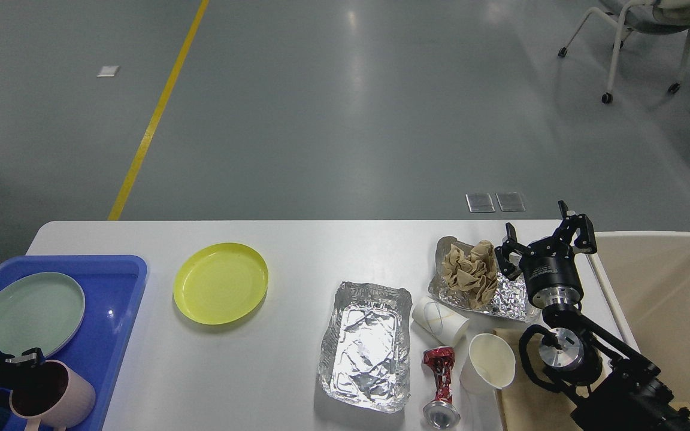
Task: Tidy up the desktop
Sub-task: 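Lower the pink mug onto the blue tray and release it, then raise the left gripper and move it toward the yellow plate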
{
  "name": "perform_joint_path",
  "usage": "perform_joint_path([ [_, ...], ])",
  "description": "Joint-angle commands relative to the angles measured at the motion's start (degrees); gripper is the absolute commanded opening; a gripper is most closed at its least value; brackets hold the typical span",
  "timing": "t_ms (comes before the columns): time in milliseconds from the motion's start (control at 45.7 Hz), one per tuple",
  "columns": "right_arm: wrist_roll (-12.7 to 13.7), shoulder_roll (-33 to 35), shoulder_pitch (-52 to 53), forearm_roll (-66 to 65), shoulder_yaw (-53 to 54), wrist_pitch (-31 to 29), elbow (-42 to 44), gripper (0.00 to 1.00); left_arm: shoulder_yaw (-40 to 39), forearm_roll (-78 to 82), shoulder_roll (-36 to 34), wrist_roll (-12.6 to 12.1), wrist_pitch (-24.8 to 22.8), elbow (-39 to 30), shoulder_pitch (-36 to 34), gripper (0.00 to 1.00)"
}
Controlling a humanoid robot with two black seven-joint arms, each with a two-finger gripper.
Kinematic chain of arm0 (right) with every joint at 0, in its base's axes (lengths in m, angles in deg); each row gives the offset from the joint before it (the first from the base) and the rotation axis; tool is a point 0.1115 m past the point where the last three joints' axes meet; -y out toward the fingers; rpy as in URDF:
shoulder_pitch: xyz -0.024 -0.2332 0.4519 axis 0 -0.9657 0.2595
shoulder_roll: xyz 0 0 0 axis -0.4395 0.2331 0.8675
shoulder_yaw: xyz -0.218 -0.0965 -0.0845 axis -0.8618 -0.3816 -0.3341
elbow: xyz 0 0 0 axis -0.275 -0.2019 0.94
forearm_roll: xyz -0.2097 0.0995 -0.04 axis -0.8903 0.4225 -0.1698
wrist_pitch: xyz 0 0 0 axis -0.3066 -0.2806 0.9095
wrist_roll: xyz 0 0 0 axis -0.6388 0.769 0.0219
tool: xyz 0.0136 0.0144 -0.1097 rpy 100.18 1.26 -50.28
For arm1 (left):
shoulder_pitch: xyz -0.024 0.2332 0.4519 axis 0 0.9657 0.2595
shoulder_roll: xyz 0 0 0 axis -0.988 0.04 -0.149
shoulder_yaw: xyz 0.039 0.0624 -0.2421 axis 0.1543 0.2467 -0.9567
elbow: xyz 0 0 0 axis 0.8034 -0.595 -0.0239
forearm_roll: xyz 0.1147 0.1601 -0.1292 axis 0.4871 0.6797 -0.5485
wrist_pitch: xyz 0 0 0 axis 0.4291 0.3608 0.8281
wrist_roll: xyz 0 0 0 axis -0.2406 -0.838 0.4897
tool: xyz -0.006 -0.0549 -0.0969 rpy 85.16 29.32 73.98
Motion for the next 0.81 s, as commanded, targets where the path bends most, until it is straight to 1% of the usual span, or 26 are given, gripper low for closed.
perform_joint_path([
  [0,0.0,0.0,0.0,0.0,0.0,0.0,0.0,1.0,0.0,-0.4,0.0,-0.2,0.0,0.0,0.3,0.95],
  [328,0.0,0.0,0.0,0.0,0.0,0.0,0.0,1.0,-0.4,-0.5,0.0,-0.1,-0.1,-0.1,0.0,0.96],
  [503,0.0,0.0,0.0,0.0,0.1,0.0,0.0,1.0,0.3,-0.6,0.0,-0.1,-2.1,-0.7,-3.0,0.96],
  [569,0.0,0.0,0.0,0.0,0.0,0.0,0.1,1.0,0.8,-0.6,-0.2,-0.1,-3.6,-1.1,-5.0,0.96],
  [656,0.0,0.0,0.0,0.0,0.0,0.0,0.1,1.0,2.7,-0.6,-0.2,-0.1,-7.2,-1.1,-8.1,0.96],
  [722,0.0,0.0,0.0,0.0,0.1,0.0,0.1,1.0,5.3,-0.6,-0.2,-0.1,-9.9,-1.6,-11.1,0.96],
  [788,0.0,0.0,0.0,0.0,0.1,0.0,0.0,1.0,8.6,-0.6,-0.2,0.1,-11.5,-2.9,-14.9,0.96],
])
